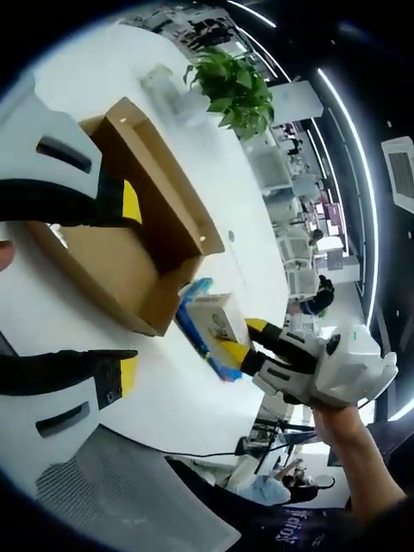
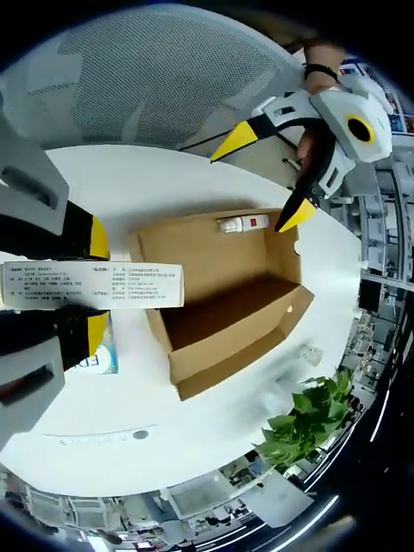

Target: Operate the shoe box by opening the lid, removing the specified soft item, and placing it in the target area until the item is outside and the box remains undamaged.

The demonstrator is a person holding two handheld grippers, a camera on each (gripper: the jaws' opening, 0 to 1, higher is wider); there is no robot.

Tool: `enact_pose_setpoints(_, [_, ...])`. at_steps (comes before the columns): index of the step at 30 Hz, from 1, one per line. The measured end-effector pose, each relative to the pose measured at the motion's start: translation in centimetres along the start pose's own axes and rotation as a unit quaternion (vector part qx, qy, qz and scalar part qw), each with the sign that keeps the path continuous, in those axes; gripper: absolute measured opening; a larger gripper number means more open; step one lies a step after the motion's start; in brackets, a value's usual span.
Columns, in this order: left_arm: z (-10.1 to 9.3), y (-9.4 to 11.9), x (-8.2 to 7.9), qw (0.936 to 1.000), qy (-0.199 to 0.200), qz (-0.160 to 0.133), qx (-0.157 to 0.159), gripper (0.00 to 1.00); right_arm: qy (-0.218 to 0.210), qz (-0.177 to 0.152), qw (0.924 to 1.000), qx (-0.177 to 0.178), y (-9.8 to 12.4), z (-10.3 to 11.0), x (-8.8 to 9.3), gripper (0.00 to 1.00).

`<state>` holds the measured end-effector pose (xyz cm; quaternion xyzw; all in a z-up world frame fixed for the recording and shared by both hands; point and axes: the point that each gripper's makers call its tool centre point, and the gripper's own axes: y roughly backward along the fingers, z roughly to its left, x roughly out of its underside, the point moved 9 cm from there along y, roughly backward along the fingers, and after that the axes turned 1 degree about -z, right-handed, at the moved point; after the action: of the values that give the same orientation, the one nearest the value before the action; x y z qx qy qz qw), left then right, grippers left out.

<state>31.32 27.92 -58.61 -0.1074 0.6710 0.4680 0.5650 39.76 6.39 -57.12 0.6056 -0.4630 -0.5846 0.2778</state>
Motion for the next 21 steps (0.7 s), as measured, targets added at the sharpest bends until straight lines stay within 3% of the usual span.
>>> enact_pose_setpoints(21, [-0.3,-0.3,0.4,0.9998,-0.01,0.014,0.004,0.56,-0.047,0.025,0.9985,0.012,2.2,0.7,6.8,0.16])
